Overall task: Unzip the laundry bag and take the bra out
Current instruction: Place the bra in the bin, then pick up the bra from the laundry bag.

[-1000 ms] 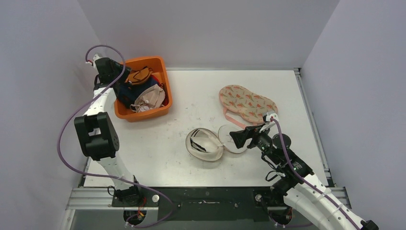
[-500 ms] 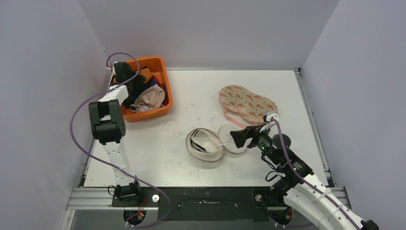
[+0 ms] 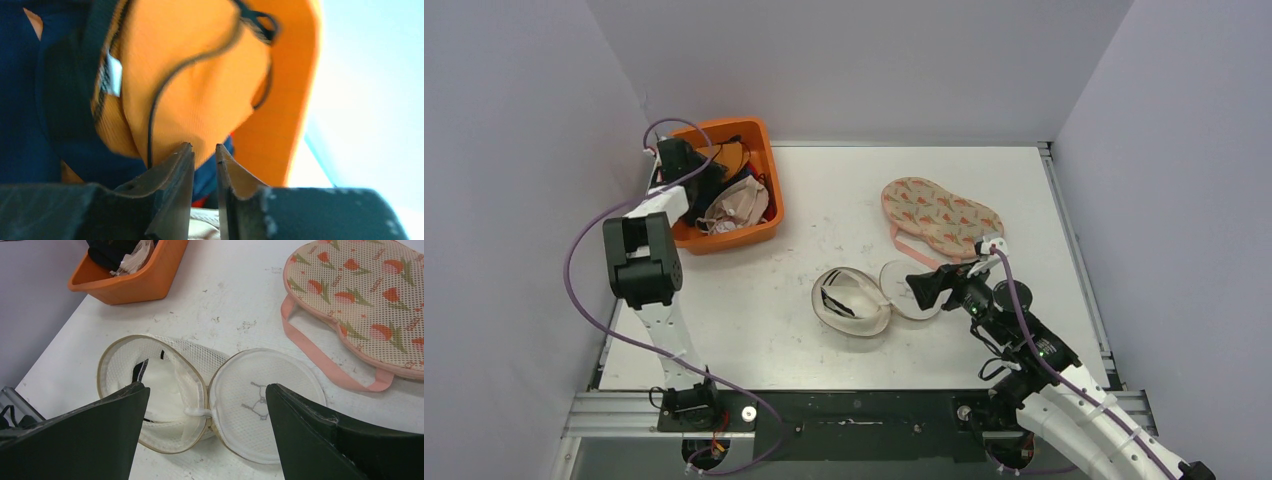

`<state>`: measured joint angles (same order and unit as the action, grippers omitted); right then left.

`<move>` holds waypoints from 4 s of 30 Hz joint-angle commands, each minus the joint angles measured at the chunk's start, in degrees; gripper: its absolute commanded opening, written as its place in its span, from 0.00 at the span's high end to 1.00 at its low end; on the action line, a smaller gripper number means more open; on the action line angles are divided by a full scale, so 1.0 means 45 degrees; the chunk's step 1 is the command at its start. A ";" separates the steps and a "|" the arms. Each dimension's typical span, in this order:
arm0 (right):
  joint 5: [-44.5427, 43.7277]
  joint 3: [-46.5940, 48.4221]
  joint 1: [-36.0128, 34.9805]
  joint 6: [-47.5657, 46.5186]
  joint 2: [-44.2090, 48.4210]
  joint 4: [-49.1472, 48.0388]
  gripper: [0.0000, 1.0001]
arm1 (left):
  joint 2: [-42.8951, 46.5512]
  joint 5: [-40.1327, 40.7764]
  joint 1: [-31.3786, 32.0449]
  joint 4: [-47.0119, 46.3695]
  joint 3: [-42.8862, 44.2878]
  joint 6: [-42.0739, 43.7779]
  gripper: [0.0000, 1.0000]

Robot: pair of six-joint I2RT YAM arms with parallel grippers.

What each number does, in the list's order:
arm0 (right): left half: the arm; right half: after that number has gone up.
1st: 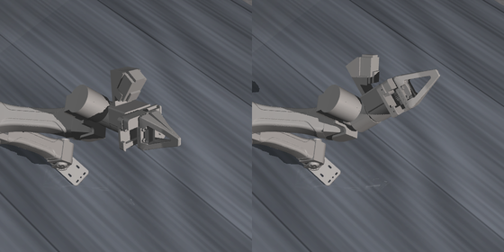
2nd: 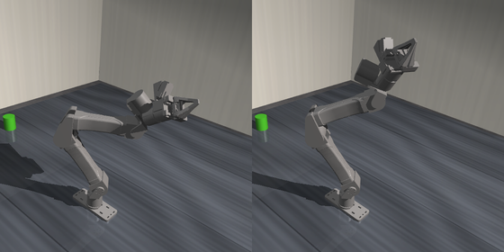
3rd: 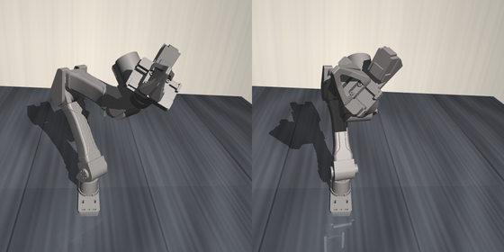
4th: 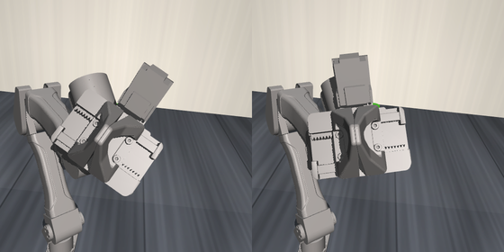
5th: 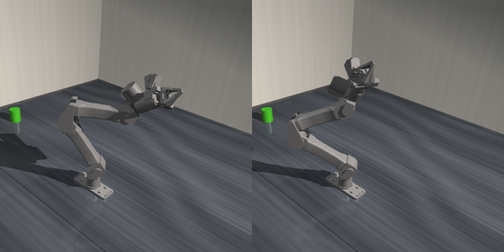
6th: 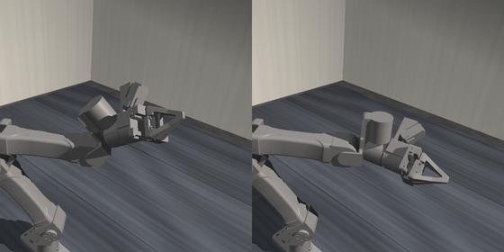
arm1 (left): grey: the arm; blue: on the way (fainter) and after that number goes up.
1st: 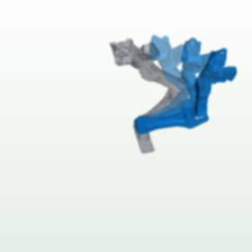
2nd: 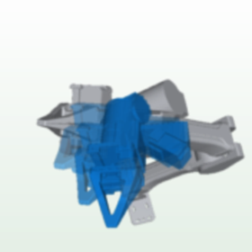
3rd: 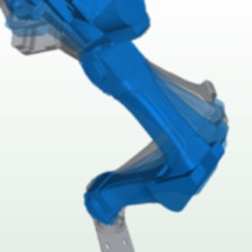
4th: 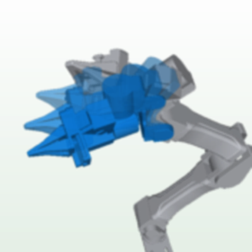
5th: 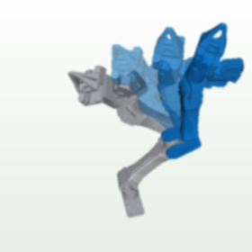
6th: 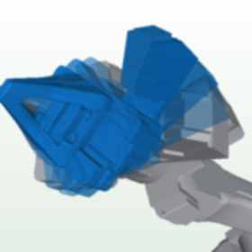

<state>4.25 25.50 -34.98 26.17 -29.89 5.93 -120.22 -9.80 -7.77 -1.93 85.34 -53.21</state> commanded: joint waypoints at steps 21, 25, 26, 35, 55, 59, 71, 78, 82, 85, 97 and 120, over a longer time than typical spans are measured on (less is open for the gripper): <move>0.1805 0.0939 -0.0394 0.0517 -0.2762 -0.1531 0.09 | 1.4678 0.3358 0.8343 0.3727 -0.8036 0.3233 0.20; 0.1255 0.0837 -0.1103 0.0375 -0.4092 -0.1358 0.06 | 1.5829 0.5131 1.0542 0.4105 -0.9636 0.2988 0.25; 0.0837 0.0762 -0.1512 0.0333 -0.4363 -0.1358 0.05 | 1.6068 0.5306 1.0861 0.3943 -0.9974 0.2947 0.25; -0.4164 0.1301 -0.4555 0.0644 -0.7000 -0.1459 0.04 | 1.5349 0.3767 1.1268 0.2624 -1.1197 0.2713 0.27; -0.4091 0.1308 -0.3480 0.1588 -0.7642 -0.1563 0.23 | 1.4831 0.2355 1.1277 0.0613 -1.3272 0.1964 0.85; -0.3962 0.1319 -0.3505 0.1601 -0.7909 -0.1680 0.40 | 1.4877 0.2392 1.1277 0.0608 -1.3372 0.1856 0.96; -0.3259 0.1745 -0.3798 0.1335 -0.9525 -0.1512 0.59 | 1.4958 0.2178 1.1267 0.0009 -1.3907 0.1298 1.00; -0.5334 0.2039 -0.3824 0.1257 -0.9126 -0.0391 0.95 | 1.4826 0.2261 1.1277 -0.0076 -1.4089 0.1365 1.00; -0.6462 0.2187 -0.3808 0.1035 -0.8363 0.0281 0.95 | 1.4295 0.2624 1.1277 0.0254 -1.4053 0.1588 1.00; -0.5658 0.2096 -0.3897 0.0080 -0.7429 -0.0129 0.93 | 1.3886 0.2697 1.1277 0.0276 -1.4038 0.1659 1.00; -0.0208 0.3942 -0.5184 -0.2708 -0.7968 -0.0874 0.36 | 1.3850 0.2613 1.1286 -0.0186 -1.4116 0.1951 1.00; -0.4280 0.4608 -0.5727 -0.2228 -1.1231 -0.0547 0.91 | 1.4975 0.2995 1.1316 0.1022 -1.5408 0.1582 1.00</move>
<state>-10.83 47.51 -62.63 13.82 -83.02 5.17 -54.00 2.74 42.83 2.39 17.04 -45.91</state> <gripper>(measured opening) 0.103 0.015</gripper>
